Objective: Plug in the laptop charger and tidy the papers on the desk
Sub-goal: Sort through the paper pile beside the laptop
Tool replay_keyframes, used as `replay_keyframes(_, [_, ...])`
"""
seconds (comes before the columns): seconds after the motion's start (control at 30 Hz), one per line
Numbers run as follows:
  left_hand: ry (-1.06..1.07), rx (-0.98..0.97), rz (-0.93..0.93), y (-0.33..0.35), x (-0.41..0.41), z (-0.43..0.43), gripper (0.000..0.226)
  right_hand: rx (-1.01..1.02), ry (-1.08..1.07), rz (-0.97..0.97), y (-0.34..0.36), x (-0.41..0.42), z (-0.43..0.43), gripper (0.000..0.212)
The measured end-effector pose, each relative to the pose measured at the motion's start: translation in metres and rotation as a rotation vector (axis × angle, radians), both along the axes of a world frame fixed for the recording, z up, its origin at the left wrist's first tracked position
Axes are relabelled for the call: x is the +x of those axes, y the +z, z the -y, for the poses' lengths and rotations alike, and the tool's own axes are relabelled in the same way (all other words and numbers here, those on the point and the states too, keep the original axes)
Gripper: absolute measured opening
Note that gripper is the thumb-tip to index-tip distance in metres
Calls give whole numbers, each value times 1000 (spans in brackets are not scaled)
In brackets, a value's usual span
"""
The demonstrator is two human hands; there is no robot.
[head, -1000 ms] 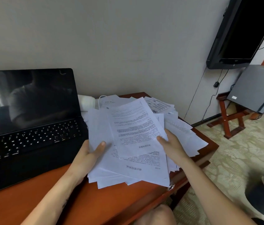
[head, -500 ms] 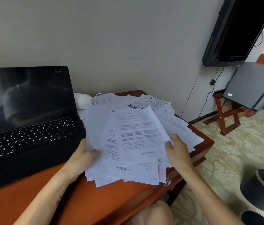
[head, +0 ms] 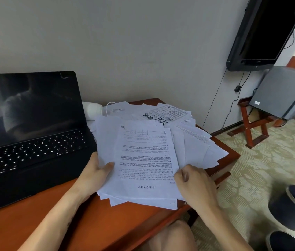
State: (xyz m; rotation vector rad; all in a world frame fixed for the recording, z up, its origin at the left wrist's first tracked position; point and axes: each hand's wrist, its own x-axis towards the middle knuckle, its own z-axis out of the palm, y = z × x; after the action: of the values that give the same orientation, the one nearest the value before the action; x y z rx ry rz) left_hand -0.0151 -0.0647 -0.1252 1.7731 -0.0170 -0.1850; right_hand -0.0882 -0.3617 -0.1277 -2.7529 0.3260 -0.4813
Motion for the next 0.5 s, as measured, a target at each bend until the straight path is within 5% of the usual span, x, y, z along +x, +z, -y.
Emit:
replay_keyframes(0.27, [-4, -91, 18, 1, 1, 2, 56, 107, 130, 51, -11, 29, -21, 25])
replay_keyframes(0.5, [-45, -116, -55, 0, 4, -6, 39, 214, 164, 5, -11, 35, -16, 46])
